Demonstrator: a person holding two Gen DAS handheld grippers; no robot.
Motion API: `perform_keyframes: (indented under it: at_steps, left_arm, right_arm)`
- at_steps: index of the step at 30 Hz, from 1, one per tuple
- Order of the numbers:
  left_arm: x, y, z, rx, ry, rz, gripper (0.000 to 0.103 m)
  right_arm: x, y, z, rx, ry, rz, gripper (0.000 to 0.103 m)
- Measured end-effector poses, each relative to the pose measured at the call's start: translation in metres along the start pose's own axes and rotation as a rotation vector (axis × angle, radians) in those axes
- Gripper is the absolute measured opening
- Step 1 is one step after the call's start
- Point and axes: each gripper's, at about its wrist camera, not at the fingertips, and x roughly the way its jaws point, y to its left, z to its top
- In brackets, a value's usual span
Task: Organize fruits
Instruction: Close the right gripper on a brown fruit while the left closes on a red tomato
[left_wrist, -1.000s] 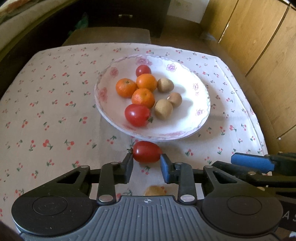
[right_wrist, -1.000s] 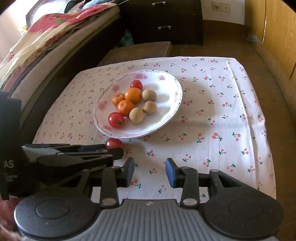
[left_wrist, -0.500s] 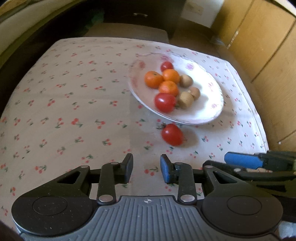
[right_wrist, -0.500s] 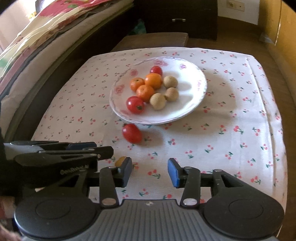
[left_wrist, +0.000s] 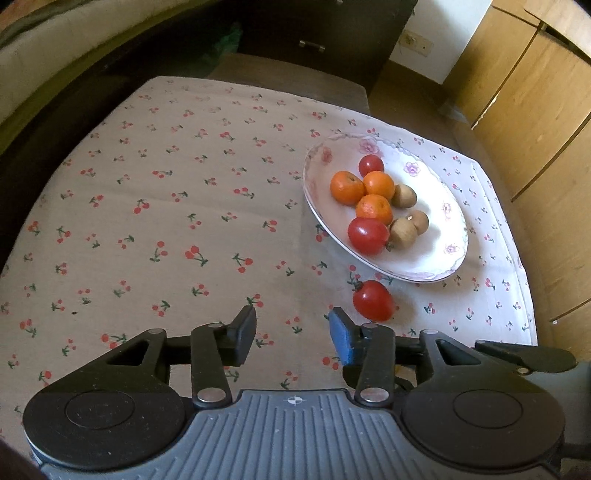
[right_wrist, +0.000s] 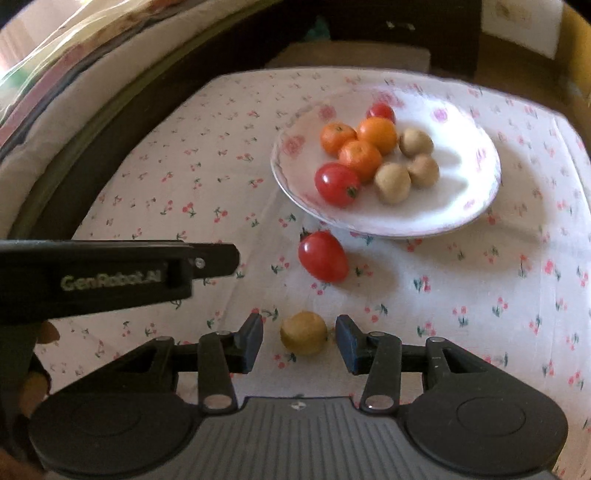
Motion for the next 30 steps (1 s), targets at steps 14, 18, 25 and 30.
perform_keyframes:
  at_steps: [14,18,25,30]
  left_arm:
    - [0.011,-0.032,0.000,0.049,0.013,-0.060,0.058]
    - [0.018,-0.043,0.002,0.048,0.009,-0.068,0.064]
    - [0.035,-0.058,-0.001,0.027,0.020,-0.025,0.065]
    - [0.044,-0.064,0.000,0.007,-0.010,0.026,0.064]
  right_arm:
    - [-0.031,-0.028,-0.016,0.004,-0.018,-0.019,0.029]
    - [-0.035,-0.037,-0.022,0.022,-0.017,-0.020,0.029]
    - [-0.037,-0.047,-0.028,0.031,-0.020,-0.004,0.029]
    - [-0.040,-0.054,-0.033,0.043,-0.021,-0.001,0.029]
